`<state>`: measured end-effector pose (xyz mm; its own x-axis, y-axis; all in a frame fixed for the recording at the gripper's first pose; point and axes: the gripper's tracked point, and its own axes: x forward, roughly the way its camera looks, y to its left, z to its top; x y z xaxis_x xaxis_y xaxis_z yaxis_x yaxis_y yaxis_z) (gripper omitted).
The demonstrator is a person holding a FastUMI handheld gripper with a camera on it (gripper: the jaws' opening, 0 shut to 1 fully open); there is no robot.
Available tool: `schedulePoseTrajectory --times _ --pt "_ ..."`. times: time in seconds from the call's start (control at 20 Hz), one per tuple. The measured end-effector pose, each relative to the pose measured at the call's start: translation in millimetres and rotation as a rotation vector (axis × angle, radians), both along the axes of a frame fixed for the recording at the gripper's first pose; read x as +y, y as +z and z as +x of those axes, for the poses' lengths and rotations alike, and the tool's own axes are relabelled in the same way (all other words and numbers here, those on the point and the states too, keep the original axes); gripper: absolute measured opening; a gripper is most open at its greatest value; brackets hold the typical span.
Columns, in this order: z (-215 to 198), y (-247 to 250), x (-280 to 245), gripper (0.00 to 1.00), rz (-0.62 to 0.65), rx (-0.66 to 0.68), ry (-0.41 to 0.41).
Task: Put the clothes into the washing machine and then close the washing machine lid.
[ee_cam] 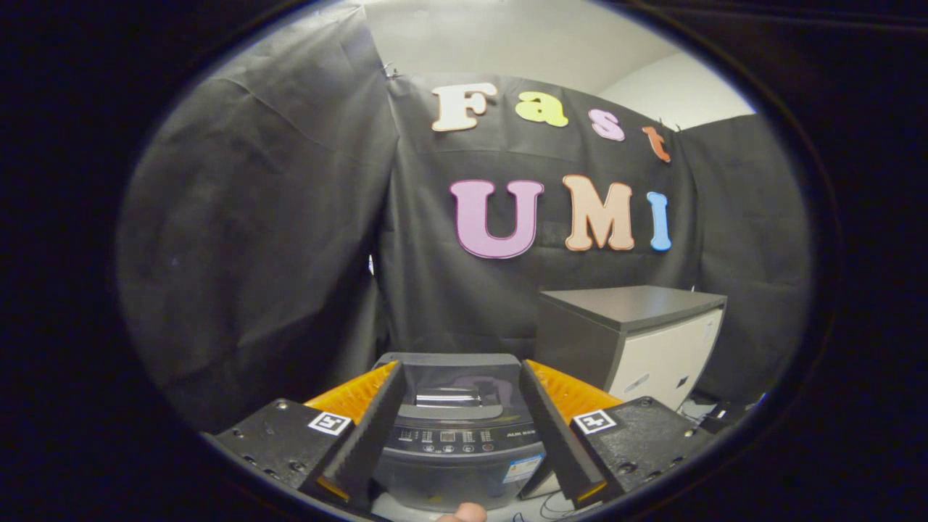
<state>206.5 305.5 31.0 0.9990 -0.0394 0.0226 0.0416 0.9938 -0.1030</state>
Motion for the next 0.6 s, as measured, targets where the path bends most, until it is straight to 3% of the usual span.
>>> schedulePoseTrajectory --times 0.15,0.4,0.6 --pt "-18.7 3.1 9.2 0.96 -0.053 0.006 0.034" --pt "-43.3 11.2 13.0 0.96 -0.034 0.011 0.049" --pt "-62.3 8.8 -14.5 0.96 -0.04 0.037 0.016"
